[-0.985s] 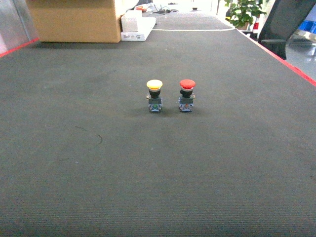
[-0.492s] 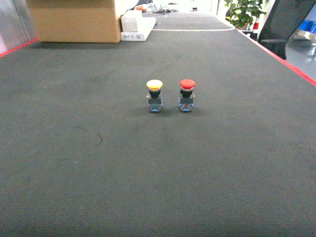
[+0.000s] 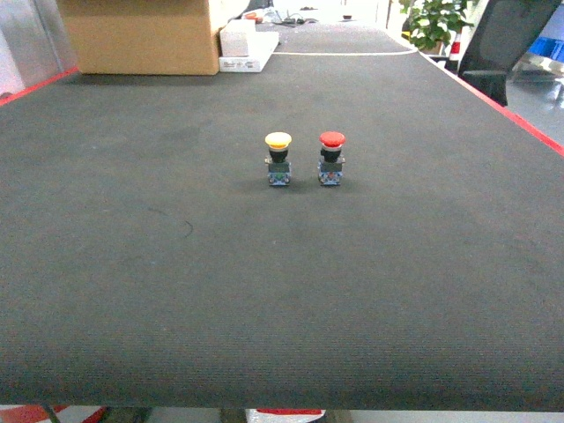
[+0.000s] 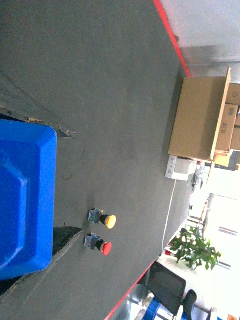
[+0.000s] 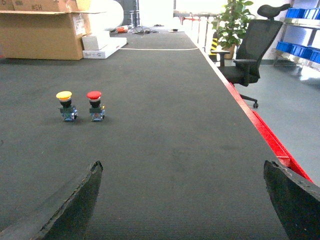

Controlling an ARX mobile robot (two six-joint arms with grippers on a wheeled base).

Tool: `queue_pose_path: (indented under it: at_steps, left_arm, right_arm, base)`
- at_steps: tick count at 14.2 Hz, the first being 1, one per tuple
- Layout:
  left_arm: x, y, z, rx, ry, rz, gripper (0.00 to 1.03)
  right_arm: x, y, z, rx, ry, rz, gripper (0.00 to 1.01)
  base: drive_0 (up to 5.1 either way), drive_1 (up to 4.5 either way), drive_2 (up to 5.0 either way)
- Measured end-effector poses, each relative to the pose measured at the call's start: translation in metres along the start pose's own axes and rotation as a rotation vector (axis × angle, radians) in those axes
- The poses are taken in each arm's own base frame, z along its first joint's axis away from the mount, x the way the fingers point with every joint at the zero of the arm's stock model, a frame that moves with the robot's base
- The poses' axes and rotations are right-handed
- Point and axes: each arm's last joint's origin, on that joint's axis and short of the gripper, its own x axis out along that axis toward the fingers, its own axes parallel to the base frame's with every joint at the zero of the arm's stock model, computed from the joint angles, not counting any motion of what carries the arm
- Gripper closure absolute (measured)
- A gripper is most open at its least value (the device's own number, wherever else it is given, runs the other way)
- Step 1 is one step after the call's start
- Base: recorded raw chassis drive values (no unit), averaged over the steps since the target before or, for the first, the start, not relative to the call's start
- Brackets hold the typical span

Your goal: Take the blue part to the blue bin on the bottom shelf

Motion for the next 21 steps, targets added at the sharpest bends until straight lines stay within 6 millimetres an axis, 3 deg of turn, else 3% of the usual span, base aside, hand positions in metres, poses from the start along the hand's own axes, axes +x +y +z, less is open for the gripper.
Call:
queue_pose_path:
  at_steps: [21]
  left_arm:
    - [0.0000, -0.0001, -0.0002, 0.002, 0.001, 0.000, 0.59]
  right_arm:
    - [0.0000, 0.0000, 0.0001, 0.000, -0.001, 0.000, 0.03]
  base:
    - [-1.4, -1.40, -1.4]
